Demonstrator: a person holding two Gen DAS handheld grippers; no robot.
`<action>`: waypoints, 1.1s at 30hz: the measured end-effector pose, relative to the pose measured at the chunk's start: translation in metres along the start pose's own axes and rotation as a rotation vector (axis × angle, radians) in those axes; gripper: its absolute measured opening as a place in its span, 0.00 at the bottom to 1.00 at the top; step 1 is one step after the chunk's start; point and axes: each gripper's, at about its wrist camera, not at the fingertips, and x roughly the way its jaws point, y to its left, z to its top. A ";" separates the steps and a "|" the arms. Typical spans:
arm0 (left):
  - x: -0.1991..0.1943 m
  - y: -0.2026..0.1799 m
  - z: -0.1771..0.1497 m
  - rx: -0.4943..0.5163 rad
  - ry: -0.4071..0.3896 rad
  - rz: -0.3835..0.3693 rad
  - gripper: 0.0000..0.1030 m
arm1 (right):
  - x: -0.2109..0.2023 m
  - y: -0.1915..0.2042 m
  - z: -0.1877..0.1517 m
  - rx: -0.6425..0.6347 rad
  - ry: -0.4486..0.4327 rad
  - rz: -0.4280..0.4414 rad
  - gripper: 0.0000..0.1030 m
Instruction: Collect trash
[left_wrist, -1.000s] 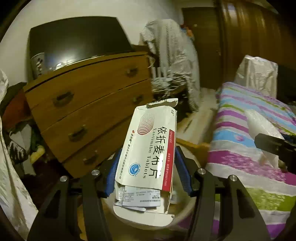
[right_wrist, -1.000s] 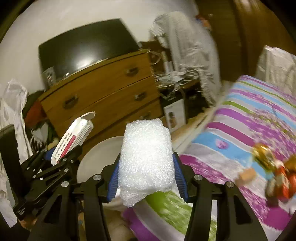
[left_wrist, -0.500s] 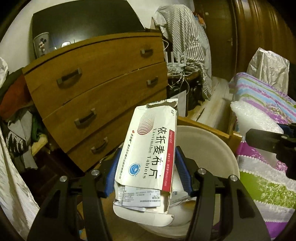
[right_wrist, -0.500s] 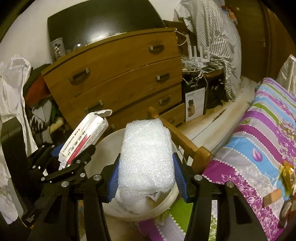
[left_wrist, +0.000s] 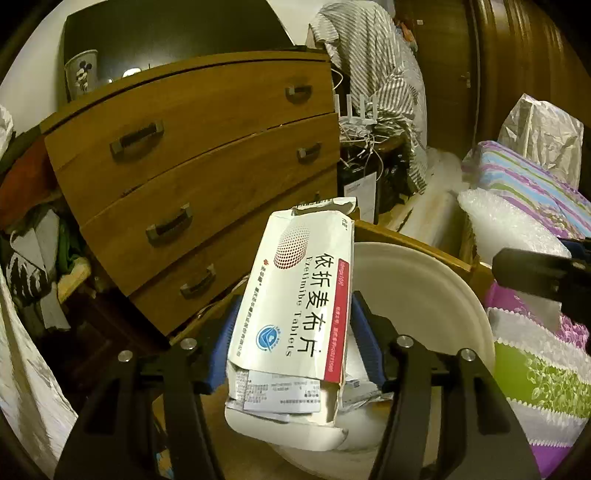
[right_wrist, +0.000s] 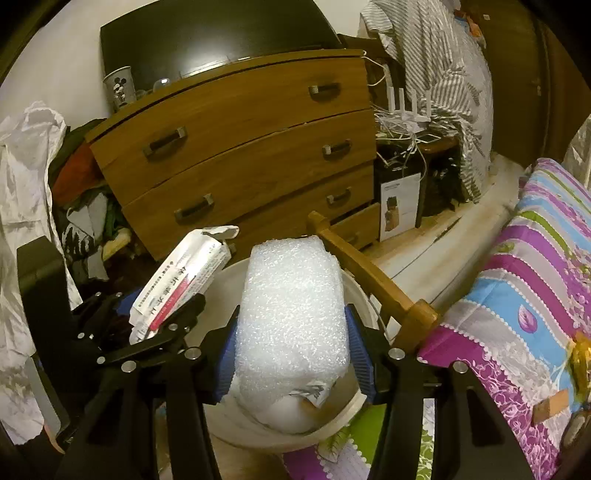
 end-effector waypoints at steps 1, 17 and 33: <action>0.002 0.002 0.001 -0.006 0.007 -0.003 0.59 | 0.001 0.000 0.001 0.001 0.000 -0.002 0.73; 0.018 0.004 -0.009 -0.037 0.068 -0.006 0.69 | 0.002 -0.027 -0.014 0.067 -0.019 -0.012 0.74; -0.051 -0.054 -0.013 -0.068 -0.075 -0.036 0.86 | -0.091 -0.102 -0.080 0.174 -0.247 -0.249 0.74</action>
